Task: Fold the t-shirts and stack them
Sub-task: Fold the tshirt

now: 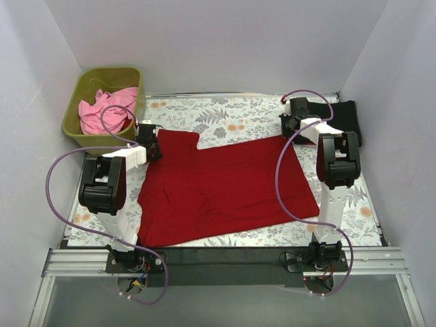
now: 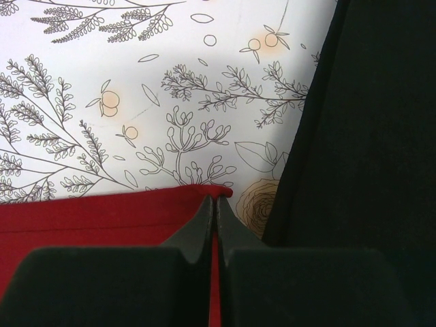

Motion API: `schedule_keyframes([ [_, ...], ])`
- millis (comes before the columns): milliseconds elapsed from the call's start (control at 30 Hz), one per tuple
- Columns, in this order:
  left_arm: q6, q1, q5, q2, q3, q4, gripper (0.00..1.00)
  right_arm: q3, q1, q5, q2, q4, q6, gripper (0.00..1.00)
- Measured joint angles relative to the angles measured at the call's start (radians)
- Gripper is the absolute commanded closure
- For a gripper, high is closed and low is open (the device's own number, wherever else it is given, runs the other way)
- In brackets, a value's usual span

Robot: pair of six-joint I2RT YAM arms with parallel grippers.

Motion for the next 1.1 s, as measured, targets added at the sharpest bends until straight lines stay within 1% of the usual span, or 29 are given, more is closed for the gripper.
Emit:
schedule_keyframes([
  [100, 0.003, 0.0, 0.004, 0.006, 0.005, 0.003, 0.86, 0.0, 0.0, 0.0, 0.0, 0.0, 0.0, 0.99],
  [200, 0.007, -0.001, 0.012, 0.014, 0.015, 0.006, 0.9, 0.0, 0.0, 0.0, 0.0, -0.001, 0.002, 0.99],
  [233, 0.007, -0.001, 0.016, 0.016, 0.018, 0.006, 0.94, 0.0, 0.0, 0.0, 0.0, -0.001, 0.002, 0.99],
  [333, 0.012, 0.0, 0.026, 0.02, 0.023, 0.006, 1.0, 0.001, 0.0, 0.0, 0.0, -0.001, 0.003, 0.99],
  [800, 0.03, 0.0, 0.055, 0.021, 0.043, -0.017, 1.0, 0.005, -0.027, -0.038, -0.002, -0.015, 0.029, 0.99],
  [1100, 0.029, 0.0, 0.078, -0.104, 0.026, -0.043, 1.0, -0.01, -0.054, -0.064, -0.045, -0.066, 0.04, 0.99],
])
